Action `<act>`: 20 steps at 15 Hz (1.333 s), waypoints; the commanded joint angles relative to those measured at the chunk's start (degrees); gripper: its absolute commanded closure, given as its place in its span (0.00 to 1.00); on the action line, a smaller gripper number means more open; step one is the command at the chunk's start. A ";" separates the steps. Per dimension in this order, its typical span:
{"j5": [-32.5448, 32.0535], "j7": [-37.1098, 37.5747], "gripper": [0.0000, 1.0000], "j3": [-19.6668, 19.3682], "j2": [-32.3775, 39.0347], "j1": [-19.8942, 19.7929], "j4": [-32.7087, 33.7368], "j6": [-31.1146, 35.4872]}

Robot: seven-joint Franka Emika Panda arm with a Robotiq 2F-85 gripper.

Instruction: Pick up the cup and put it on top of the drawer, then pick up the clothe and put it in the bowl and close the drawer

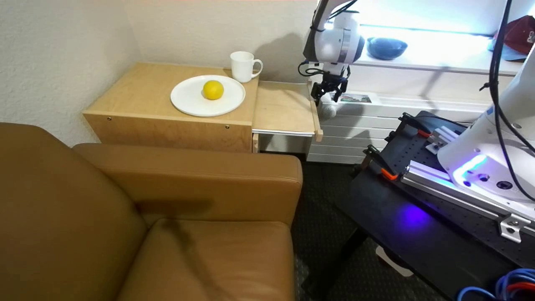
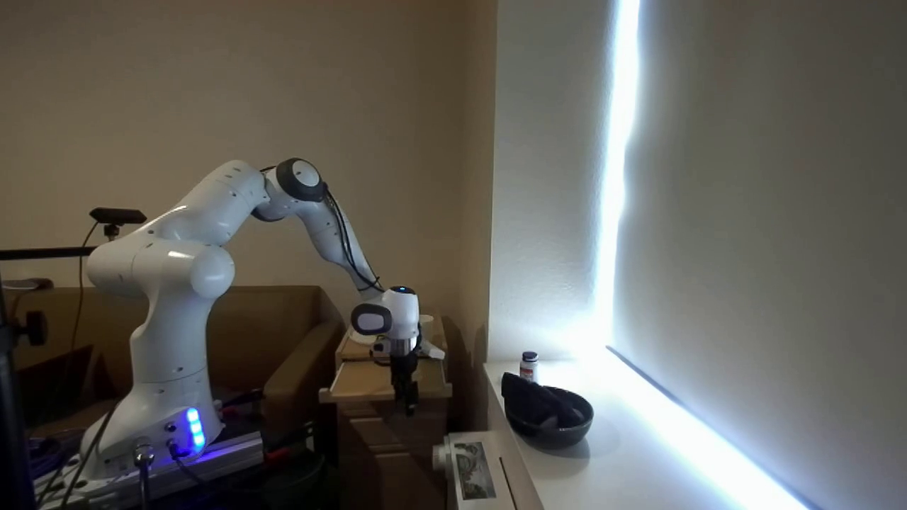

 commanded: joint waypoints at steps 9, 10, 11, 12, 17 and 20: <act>-5.58 0.12 0.00 -2.30 -6.44 13.13 0.20 2.34; -5.71 0.05 0.00 -2.49 -6.58 13.12 0.20 2.26; -6.50 -0.05 0.00 -3.26 -6.94 13.55 -0.64 2.03; -6.49 -1.22 0.00 -3.52 -8.18 13.53 -2.13 2.55; -17.87 2.32 0.00 5.59 -12.39 3.58 -4.73 9.24; -16.60 0.66 0.00 4.14 -12.75 4.49 -4.82 7.61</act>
